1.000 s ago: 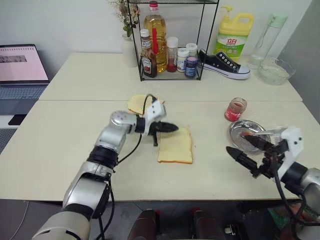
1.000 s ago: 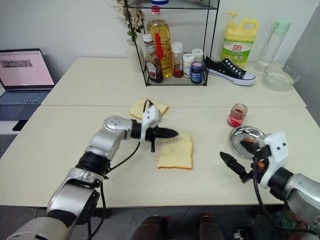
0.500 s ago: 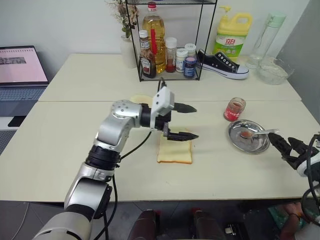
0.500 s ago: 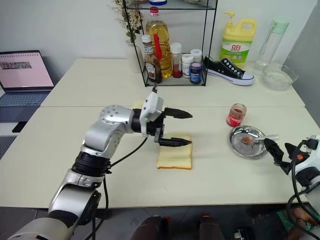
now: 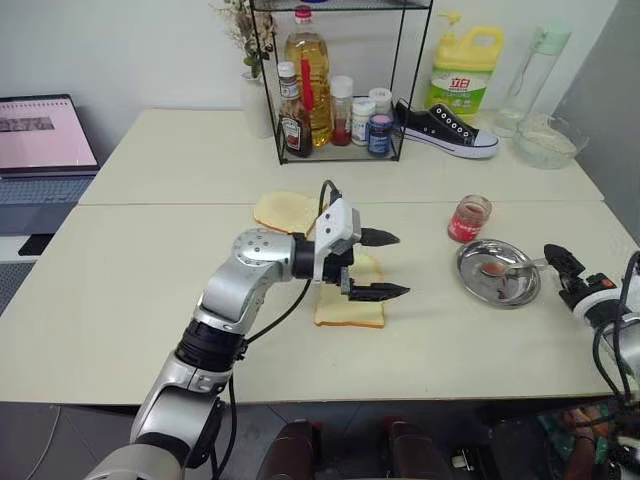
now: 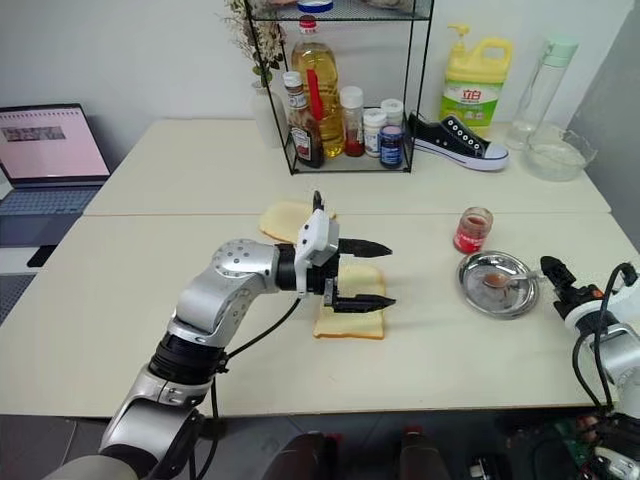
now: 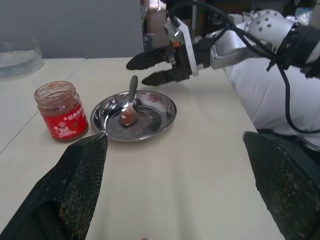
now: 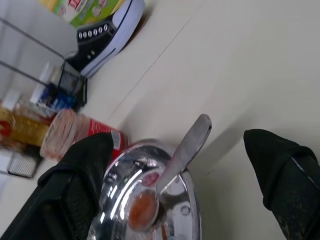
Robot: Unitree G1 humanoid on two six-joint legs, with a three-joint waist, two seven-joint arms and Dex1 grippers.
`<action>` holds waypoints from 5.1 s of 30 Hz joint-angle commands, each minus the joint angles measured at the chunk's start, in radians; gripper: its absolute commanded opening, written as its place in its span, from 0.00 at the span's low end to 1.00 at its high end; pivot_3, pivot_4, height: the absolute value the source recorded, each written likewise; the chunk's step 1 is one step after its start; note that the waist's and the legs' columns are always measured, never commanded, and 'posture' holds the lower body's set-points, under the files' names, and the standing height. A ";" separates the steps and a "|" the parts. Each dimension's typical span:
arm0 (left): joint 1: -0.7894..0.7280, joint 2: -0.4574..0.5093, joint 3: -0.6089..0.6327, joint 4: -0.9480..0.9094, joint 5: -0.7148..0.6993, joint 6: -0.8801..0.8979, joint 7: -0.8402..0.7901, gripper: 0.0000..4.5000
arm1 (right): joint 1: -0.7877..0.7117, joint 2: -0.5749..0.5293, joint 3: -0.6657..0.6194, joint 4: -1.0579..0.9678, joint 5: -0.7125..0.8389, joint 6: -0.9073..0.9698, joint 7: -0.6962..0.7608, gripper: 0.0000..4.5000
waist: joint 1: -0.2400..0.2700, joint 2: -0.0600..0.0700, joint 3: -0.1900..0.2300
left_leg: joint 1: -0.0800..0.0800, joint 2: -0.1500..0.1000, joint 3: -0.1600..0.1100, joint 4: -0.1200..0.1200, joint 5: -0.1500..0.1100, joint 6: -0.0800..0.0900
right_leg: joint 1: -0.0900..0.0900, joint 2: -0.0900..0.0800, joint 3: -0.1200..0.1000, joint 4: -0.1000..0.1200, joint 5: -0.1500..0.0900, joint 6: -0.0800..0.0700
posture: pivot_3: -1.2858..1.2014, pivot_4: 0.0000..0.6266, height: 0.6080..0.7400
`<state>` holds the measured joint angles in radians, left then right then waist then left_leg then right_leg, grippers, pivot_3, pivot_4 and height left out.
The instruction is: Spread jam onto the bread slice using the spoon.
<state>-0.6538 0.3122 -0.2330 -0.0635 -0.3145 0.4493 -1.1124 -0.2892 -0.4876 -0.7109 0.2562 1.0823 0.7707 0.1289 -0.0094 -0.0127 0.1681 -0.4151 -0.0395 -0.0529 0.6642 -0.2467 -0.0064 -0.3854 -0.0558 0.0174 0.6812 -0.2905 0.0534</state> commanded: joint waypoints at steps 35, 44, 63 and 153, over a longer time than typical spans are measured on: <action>-0.073 0.050 0.002 -0.008 -0.027 -0.012 0.002 1.00 | -0.065 0.001 -0.016 0.075 -0.061 -0.028 0.162 0.01 | -0.013 0.002 -0.001 | 0.000 0.000 -0.001 -0.001 0.000 0.000 | 0.001 0.000 -0.001 -0.001 0.000 0.000 | 0.52 0.24 1.00; -0.107 0.076 0.049 0.076 -0.002 -0.059 0.040 1.00 | -0.049 0.000 0.045 -0.374 0.005 0.045 0.040 0.01 | -0.017 0.002 -0.001 | -0.001 0.001 -0.001 -0.002 0.000 0.000 | -0.001 0.000 0.000 -0.001 0.000 0.000 | 0.52 0.24 1.00; -0.173 -0.013 0.067 0.218 0.066 -0.153 0.206 1.00 | -0.370 -0.075 0.318 -0.256 -0.370 -0.160 0.056 0.01 | -0.017 0.002 -0.001 | -0.002 0.000 0.000 -0.002 0.000 0.000 | -0.003 0.000 0.000 -0.001 0.000 0.000 | 0.52 0.24 1.00; -0.155 0.002 0.064 0.155 0.063 -0.129 0.225 1.00 | -0.509 0.134 0.075 0.012 -0.325 -0.126 -0.119 0.01 | -0.019 0.002 -0.001 | -0.002 0.000 0.000 -0.002 0.000 0.000 | -0.003 0.000 0.000 0.000 0.000 0.000 | 0.52 0.24 1.00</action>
<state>-0.7856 0.3127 -0.1859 0.1100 -0.2486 0.3403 -0.8850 -0.7663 -0.3392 -0.6157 0.3258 0.7289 0.6537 0.0158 -0.0287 -0.0103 0.1674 -0.4168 -0.0395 -0.0529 0.6624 -0.2464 -0.0069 -0.3888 -0.0560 0.0175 0.6809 -0.2905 0.0534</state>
